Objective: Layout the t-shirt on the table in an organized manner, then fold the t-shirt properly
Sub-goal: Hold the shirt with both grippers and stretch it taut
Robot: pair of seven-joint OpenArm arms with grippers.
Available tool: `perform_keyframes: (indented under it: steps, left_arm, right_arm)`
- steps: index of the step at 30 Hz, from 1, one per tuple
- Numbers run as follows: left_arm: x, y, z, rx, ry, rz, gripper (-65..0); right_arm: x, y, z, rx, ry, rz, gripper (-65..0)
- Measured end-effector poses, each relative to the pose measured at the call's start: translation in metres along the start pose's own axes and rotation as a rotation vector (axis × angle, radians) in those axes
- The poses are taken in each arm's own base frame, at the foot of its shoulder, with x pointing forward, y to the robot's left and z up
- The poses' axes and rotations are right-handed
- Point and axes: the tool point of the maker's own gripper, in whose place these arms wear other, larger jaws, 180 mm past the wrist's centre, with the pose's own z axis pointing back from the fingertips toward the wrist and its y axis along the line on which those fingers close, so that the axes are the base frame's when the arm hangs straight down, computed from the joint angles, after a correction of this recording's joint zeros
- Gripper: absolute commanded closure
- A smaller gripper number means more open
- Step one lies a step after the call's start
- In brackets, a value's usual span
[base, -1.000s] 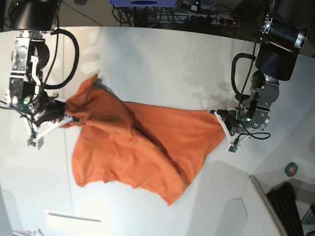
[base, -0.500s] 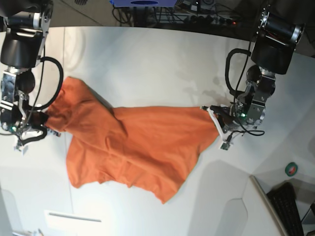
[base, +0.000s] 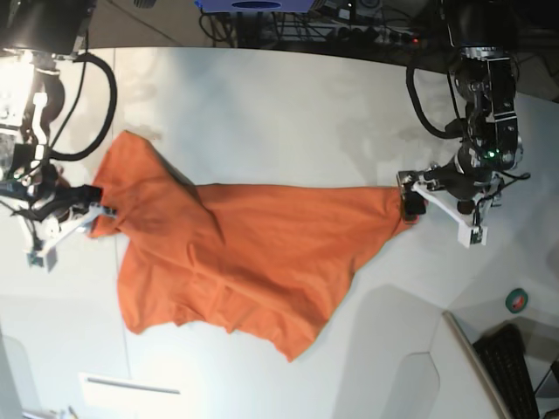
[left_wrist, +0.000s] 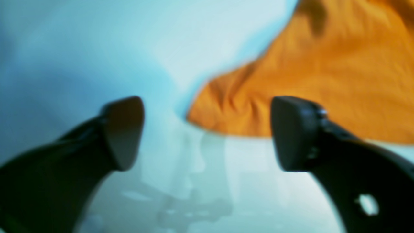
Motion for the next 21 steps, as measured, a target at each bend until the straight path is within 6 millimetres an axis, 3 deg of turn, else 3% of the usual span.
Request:
perform_keyframes:
  steps: [2, 5, 11, 17, 21]
  left_arm:
    - [-0.01, 0.006, -0.006, -0.009, 0.019, 0.053, -65.0]
    - [-0.024, 0.0, -0.012, -0.146, 0.032, 0.187, -61.7]
    - [-0.057, 0.001, -0.021, -0.204, 0.103, 0.361, -59.4]
    - [-0.044, -0.002, -0.035, -0.219, 0.061, 0.432, -59.4]
    - [-0.035, -0.005, -0.047, -0.228, 0.03, 0.484, -59.2]
  right_arm:
    - [-0.018, 0.011, -0.001, 0.037, 0.036, 0.04, -28.8]
    - [-0.036, 0.022, 0.002, 0.076, 0.046, 0.003, -28.8]
    - [-0.04, 0.017, 0.019, 0.082, -0.009, -0.025, -29.3]
    - [-0.061, 0.013, 0.02, 0.076, 0.036, -0.023, -32.6]
    - [-0.063, 0.015, 0.023, 0.127, 0.019, -0.101, -35.7]
